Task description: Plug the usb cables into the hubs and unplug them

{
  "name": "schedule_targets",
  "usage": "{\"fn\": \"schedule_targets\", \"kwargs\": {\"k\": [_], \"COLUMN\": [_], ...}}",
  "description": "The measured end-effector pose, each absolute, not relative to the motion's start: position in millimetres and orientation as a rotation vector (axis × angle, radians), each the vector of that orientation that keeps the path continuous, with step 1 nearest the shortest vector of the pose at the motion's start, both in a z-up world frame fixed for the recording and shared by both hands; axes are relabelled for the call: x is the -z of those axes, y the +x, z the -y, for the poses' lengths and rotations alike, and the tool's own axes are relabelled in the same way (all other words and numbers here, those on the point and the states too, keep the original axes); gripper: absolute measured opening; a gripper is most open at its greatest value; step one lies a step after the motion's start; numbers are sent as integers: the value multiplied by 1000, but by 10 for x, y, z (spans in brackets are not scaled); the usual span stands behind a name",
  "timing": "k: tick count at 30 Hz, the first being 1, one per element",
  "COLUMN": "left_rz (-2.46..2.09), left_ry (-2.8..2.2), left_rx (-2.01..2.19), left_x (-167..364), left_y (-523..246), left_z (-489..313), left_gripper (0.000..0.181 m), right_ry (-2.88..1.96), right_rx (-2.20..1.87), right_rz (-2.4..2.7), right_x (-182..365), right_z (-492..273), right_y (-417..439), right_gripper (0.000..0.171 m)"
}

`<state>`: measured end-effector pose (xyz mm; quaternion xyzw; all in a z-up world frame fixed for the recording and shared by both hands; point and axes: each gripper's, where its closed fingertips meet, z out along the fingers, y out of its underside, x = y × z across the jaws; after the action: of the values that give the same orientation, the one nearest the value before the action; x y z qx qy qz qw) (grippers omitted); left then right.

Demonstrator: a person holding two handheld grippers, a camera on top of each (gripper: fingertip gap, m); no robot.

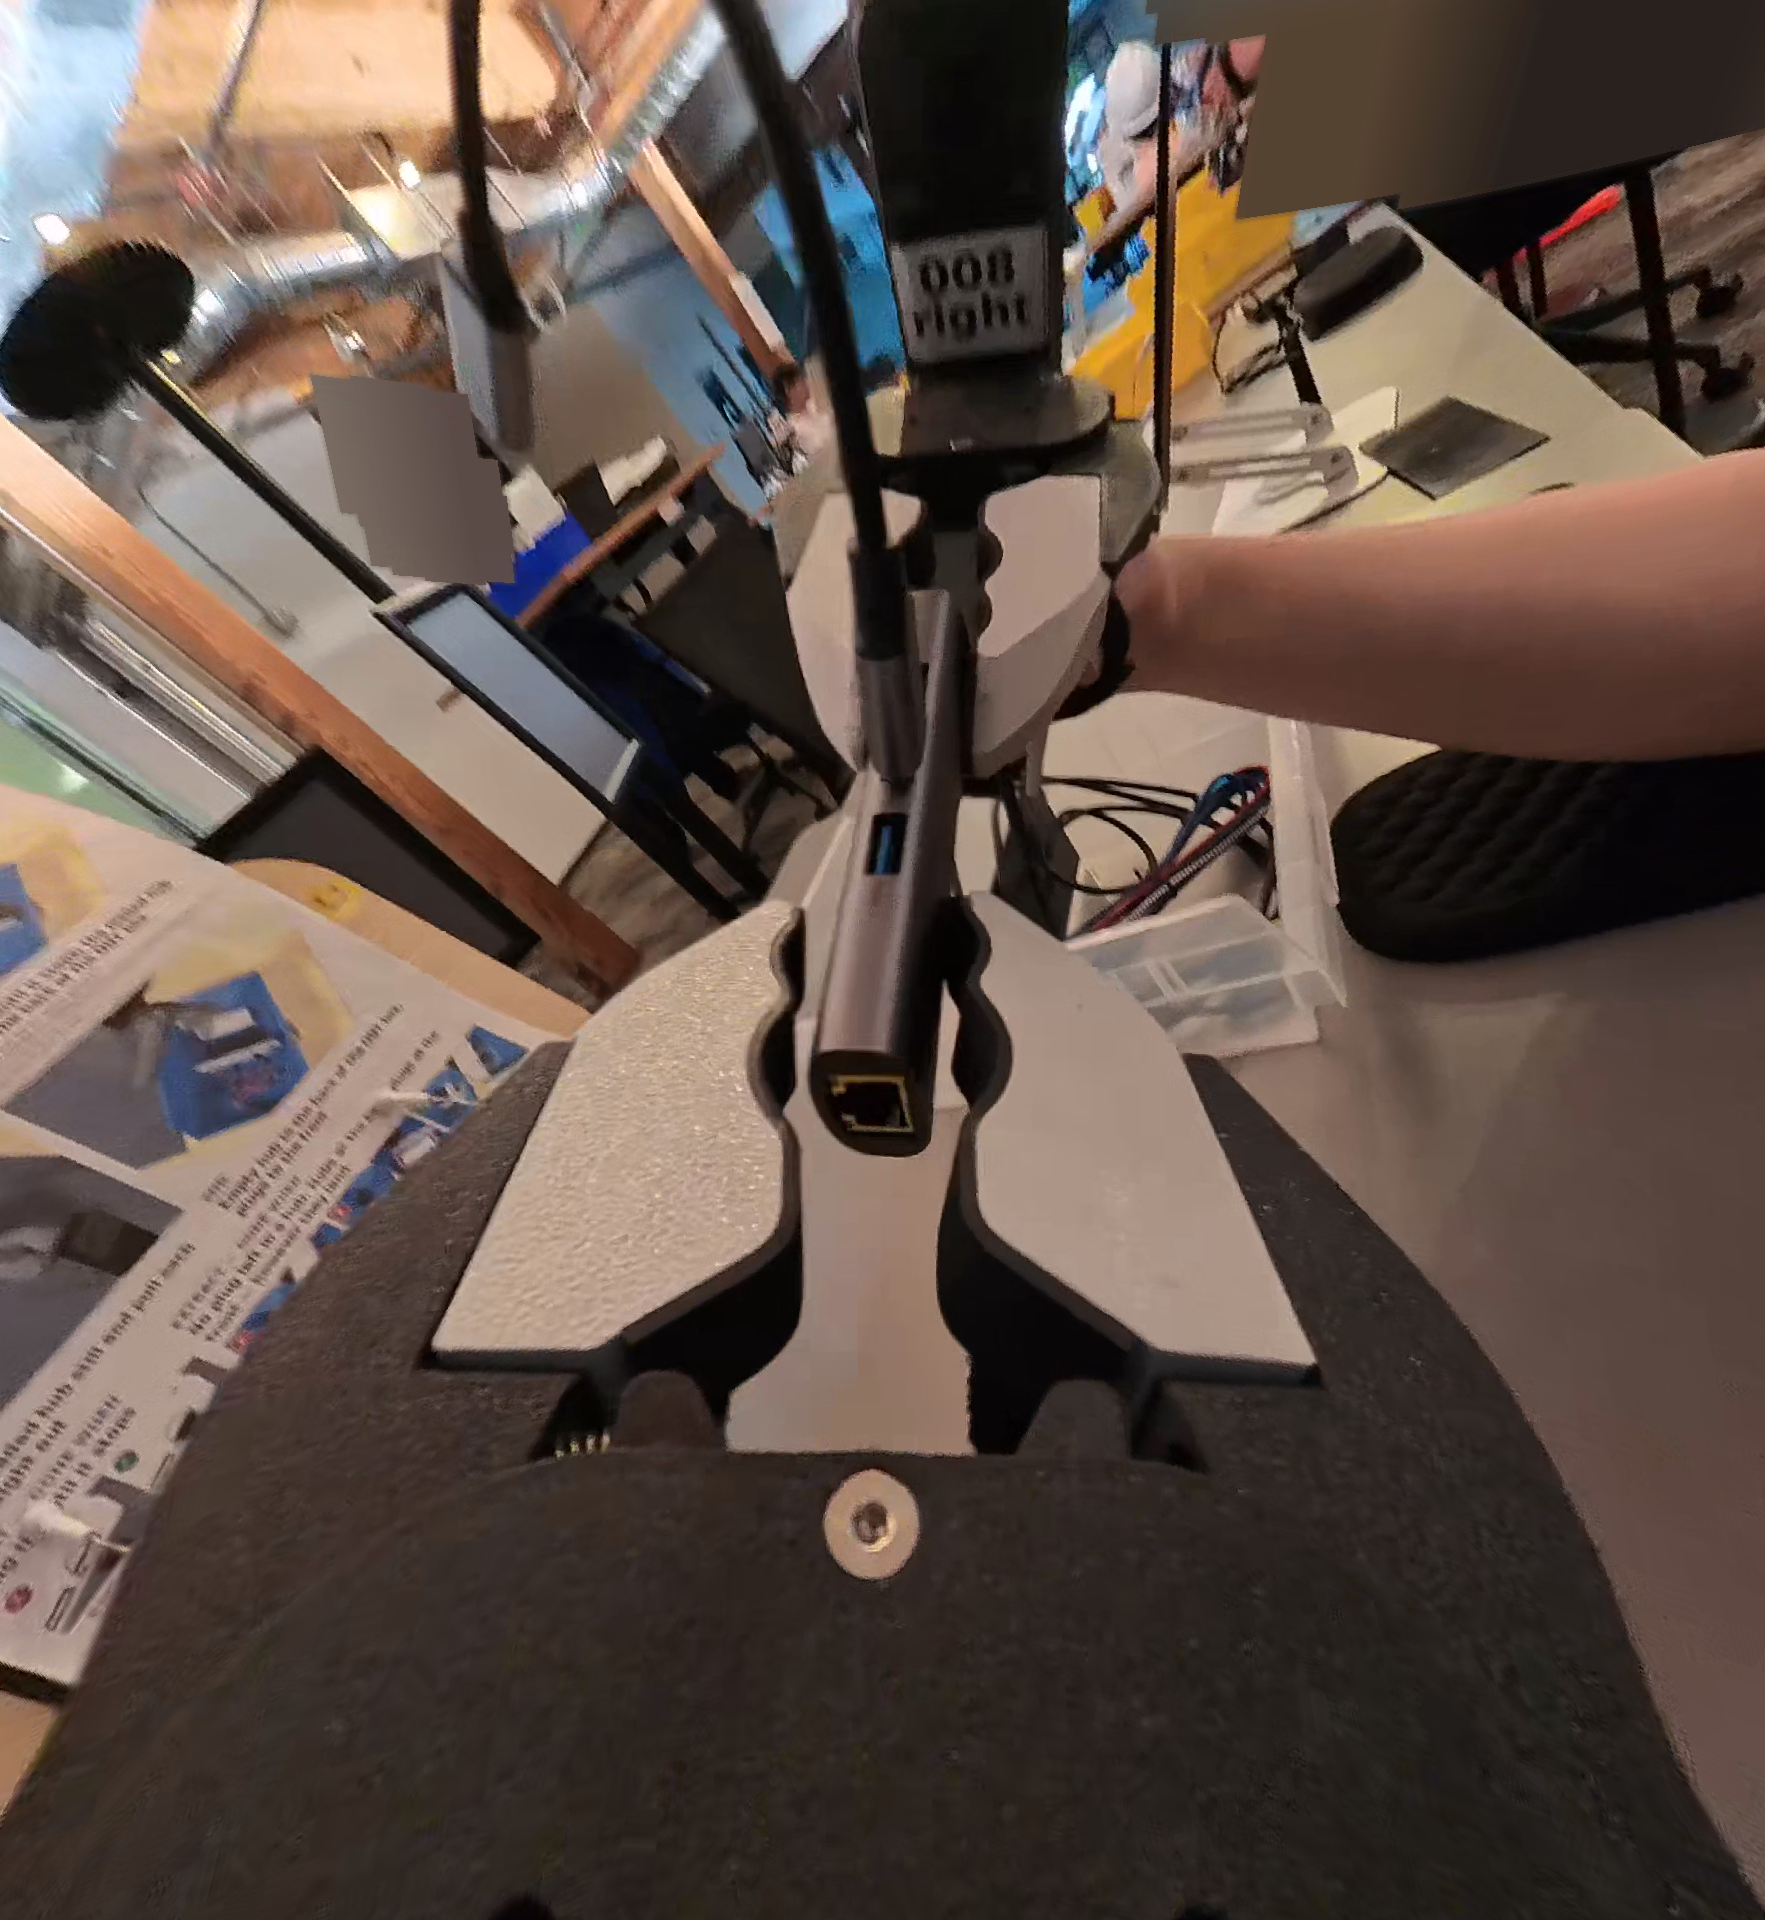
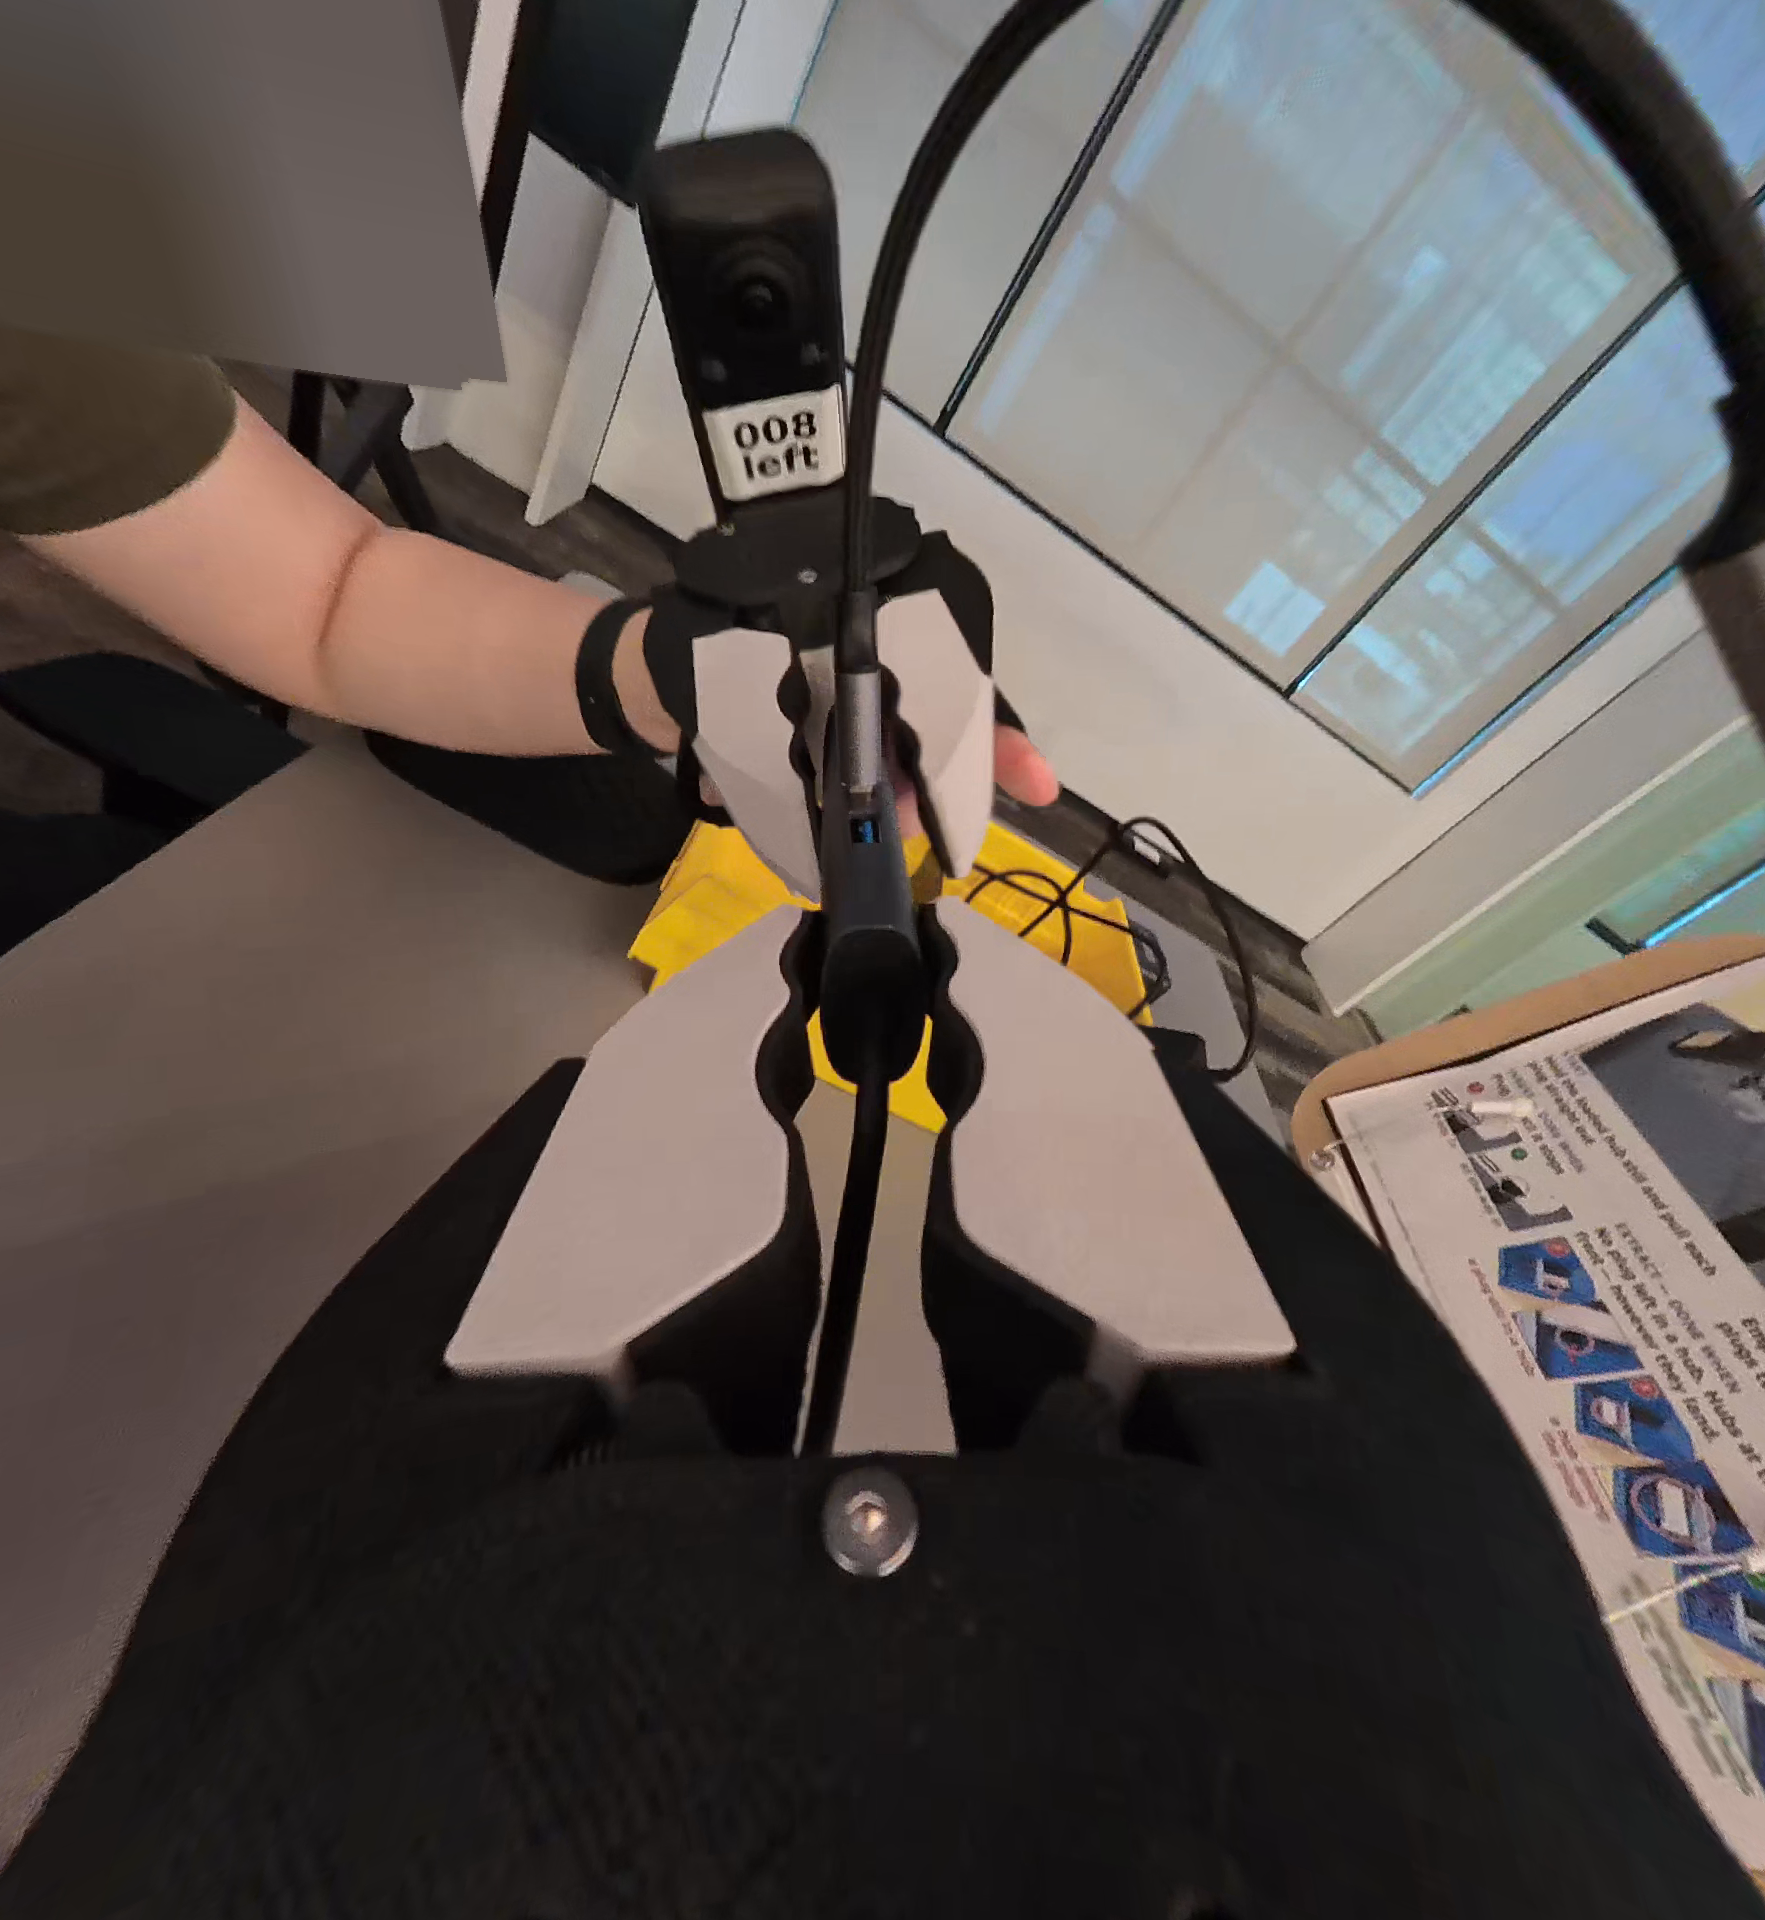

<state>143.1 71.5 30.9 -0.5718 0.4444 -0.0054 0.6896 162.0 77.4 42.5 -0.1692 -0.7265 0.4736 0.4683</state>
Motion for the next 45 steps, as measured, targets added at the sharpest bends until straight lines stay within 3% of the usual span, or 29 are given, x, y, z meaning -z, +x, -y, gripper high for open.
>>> {"fn": "schedule_targets", "kwargs": {"k": [4, 10, 15, 21, 28, 33, 45], "left_rz": [-996, -1092, -1133, -1035, -800, -805, -900], "left_ry": [-1223, -1165, -1200, -1224, -1306, -1273, -1302], "left_rx": [44, 35, -39, -359, -793, -1057, -1081], "left_x": [-400, -333, -262, -370, -518, -503, -256], "left_y": [1452, 1575, 1483, 1176, 584, 508, 645], "left_z": [-733, -737, -722, -846, -1004, -1033, -1162], "left_gripper": [33, 19, 18, 17, 17, 17, 17], "right_ry": [-365, -324, -341, -489, -827, -1013, -1147], "right_rx": [-1205, -1267, -1258, -1102, -987, -834, -847], "right_rz": [1740, 1718, 1716, 1609, 1353, 1282, 1246], "right_x": [-466, -414, -341, -436, -811, -563, -372], "right_z": [-782, -779, -773, -1035, -1177, -961, -1078], "right_y": [1646, 1608, 1517, 1392, 1242, 906, 844], "right_gripper": [19, 19, 19, 38, 41, 46, 22]}}
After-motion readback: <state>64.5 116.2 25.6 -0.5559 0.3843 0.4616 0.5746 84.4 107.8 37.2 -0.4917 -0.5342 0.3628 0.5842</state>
